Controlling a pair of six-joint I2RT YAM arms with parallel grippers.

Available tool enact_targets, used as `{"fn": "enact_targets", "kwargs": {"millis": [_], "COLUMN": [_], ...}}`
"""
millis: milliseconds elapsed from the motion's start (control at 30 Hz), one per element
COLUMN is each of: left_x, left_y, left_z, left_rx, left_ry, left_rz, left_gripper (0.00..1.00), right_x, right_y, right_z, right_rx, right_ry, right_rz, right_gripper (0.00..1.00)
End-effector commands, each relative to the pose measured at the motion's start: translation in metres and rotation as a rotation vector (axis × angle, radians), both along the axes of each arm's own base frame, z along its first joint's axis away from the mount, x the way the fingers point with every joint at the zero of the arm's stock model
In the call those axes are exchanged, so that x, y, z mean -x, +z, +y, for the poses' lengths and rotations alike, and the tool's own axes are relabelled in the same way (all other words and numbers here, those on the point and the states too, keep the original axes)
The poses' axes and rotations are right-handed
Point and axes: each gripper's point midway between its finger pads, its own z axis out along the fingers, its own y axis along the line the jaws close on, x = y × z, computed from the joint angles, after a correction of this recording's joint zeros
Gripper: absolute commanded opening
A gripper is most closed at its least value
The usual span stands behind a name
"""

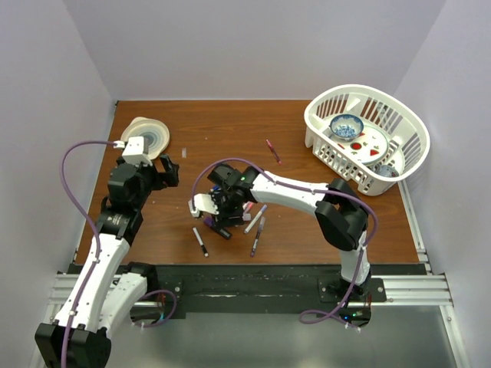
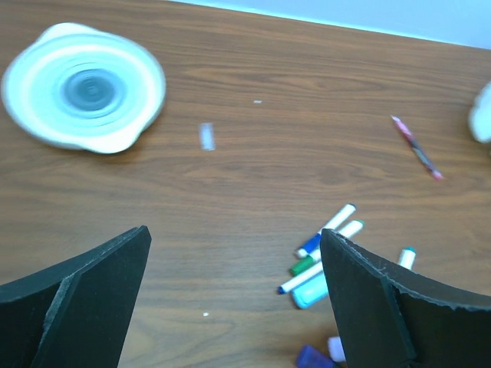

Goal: Open the pen caps

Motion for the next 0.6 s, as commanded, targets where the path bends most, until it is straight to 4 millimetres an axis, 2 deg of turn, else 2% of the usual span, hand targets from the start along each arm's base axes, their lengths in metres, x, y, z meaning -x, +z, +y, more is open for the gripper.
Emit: {"fn": "enact_targets", "kwargs": {"millis": [0,33,367,567], "left_x": [-0.001,-0.001,0.003,0.005], "left_y": [0.021,0.021,0.021,0.022], "left_z": [0.033,0.041,0.058,0.064], "left_rx": [0.000,-0.005,0.001,0.008], "left_ry": [0.202,0.251,0.360,0.399], "left_rz": [-0.037,-0.036,-0.026,-0.027], "left_gripper": [0.99,1.00,1.00,1.00], "right_x": [-0.021,-0.021,-0.015,-0.017], "right_y": [0.005,0.001,-0.028,-0.040], "right_z": [0.006,0.005,-0.007,-0.009], "right_rx": [-0.023,-0.014,0.047,0.082], "right_ry": [-0.138,-0.155,-0.187,-0.202], "right_rz": [-0.050,-0.047,-0.009,-0.005], "right_gripper": [0.66,0.66,0.64,0.59]}}
